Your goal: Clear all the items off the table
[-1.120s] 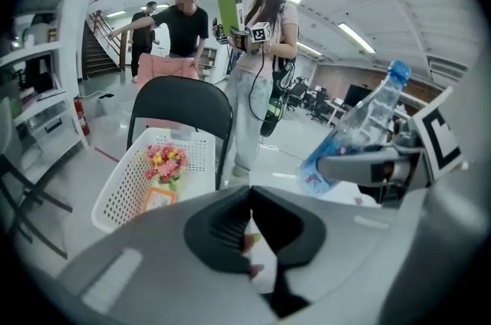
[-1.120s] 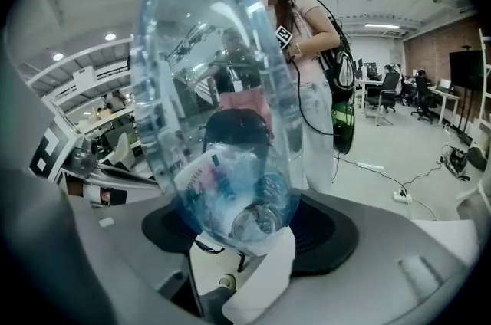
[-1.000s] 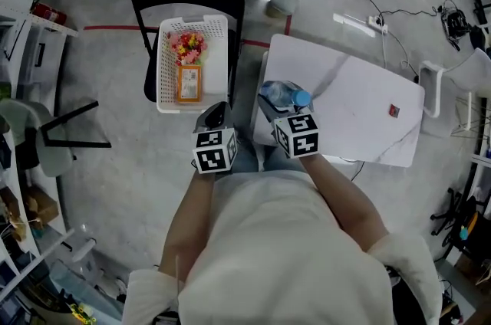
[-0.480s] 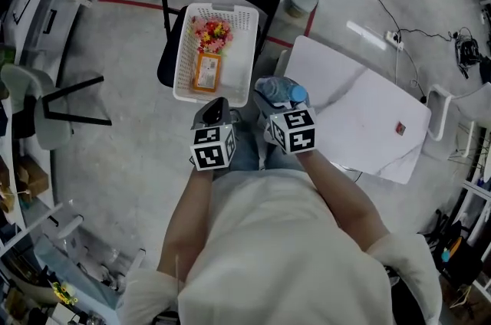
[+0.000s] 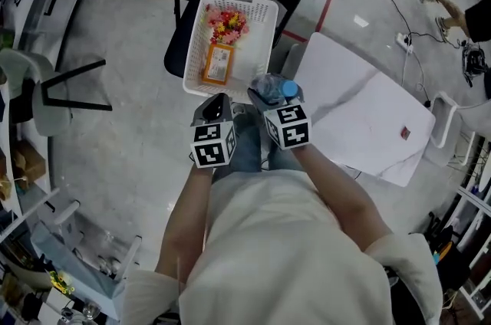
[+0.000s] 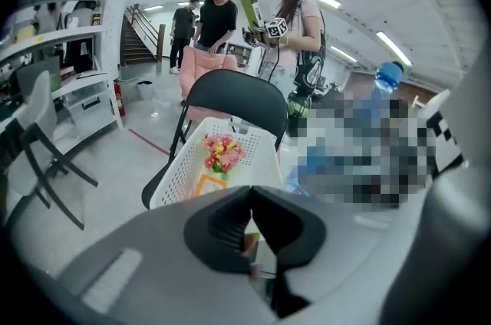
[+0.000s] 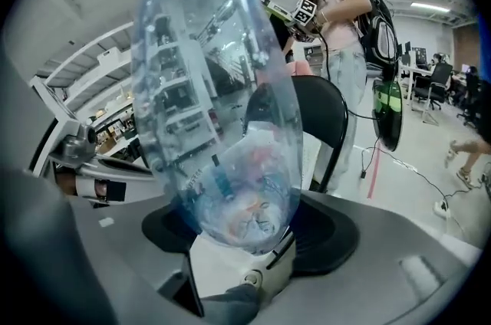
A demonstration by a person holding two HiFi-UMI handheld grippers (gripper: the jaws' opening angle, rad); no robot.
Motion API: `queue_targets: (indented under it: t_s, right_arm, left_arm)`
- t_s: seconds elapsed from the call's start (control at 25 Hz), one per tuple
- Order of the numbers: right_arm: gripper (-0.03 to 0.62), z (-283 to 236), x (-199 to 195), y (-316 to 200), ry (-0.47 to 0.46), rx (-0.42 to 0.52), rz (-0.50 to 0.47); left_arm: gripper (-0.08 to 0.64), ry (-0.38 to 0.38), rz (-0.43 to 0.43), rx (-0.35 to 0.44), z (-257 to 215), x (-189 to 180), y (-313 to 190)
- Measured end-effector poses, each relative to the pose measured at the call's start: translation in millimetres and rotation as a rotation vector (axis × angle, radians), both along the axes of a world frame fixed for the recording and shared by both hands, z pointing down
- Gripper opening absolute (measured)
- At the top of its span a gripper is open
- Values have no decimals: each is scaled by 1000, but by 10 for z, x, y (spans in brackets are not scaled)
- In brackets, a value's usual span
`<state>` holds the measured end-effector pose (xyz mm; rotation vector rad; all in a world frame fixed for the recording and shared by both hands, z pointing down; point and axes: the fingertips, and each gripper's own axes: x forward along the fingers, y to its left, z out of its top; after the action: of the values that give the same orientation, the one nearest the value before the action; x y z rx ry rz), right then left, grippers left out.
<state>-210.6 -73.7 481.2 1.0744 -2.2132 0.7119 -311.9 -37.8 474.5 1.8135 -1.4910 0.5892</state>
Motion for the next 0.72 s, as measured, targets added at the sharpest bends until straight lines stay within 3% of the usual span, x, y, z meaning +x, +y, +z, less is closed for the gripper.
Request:
queue_targets:
  t_s: [0.72]
  right_arm:
    - [342,672,-303,-83,64,-161,-26]
  left_arm:
    - [9,20,-17,-66,406,-201,-76]
